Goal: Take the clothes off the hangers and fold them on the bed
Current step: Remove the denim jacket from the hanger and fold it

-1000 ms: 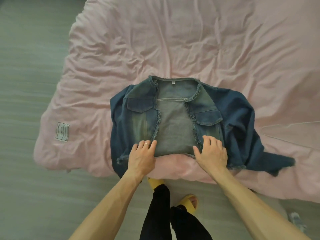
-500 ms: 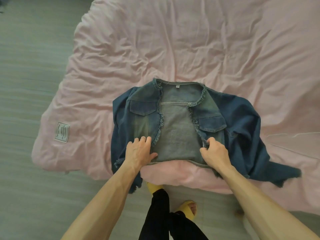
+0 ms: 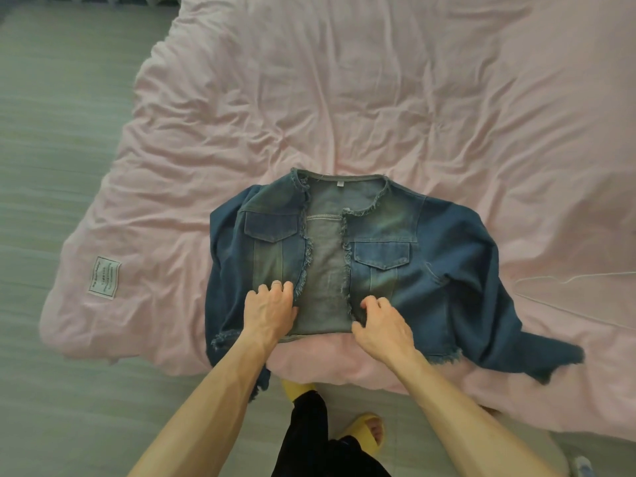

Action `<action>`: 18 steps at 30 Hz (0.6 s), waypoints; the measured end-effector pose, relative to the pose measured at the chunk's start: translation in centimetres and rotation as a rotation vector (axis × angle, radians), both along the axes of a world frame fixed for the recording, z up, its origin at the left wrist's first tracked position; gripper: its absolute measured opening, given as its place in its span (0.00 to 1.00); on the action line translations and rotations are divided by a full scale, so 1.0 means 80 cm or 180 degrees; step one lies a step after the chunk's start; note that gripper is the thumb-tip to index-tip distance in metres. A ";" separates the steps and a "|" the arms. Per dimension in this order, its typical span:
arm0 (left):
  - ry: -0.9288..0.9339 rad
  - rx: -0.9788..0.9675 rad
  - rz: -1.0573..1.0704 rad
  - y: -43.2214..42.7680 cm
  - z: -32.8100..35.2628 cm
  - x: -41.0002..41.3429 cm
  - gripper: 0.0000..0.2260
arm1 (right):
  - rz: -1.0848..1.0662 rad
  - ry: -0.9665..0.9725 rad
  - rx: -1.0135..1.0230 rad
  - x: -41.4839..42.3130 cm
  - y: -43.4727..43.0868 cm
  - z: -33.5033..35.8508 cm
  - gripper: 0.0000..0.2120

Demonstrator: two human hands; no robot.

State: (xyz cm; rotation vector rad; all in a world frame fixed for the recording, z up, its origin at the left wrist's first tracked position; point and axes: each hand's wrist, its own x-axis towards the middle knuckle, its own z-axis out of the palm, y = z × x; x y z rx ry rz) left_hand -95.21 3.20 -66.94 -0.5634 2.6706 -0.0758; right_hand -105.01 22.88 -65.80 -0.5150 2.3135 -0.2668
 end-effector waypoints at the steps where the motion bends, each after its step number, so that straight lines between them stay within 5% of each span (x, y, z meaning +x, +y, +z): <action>1: 0.0101 -0.0092 -0.0061 0.000 -0.007 -0.002 0.15 | -0.0066 0.0164 -0.0017 0.001 0.004 -0.004 0.20; 13: -0.0143 -0.0235 0.0033 0.013 -0.021 -0.033 0.17 | 0.0386 0.0476 0.0429 -0.012 -0.013 -0.014 0.25; 15: -0.0286 -0.0258 0.0001 0.017 -0.014 -0.033 0.11 | 0.0498 0.0576 0.0472 -0.014 -0.016 -0.015 0.23; 18: 0.0318 0.0221 0.0095 0.021 -0.010 -0.033 0.05 | 0.0577 0.0601 0.0454 -0.015 -0.015 -0.020 0.19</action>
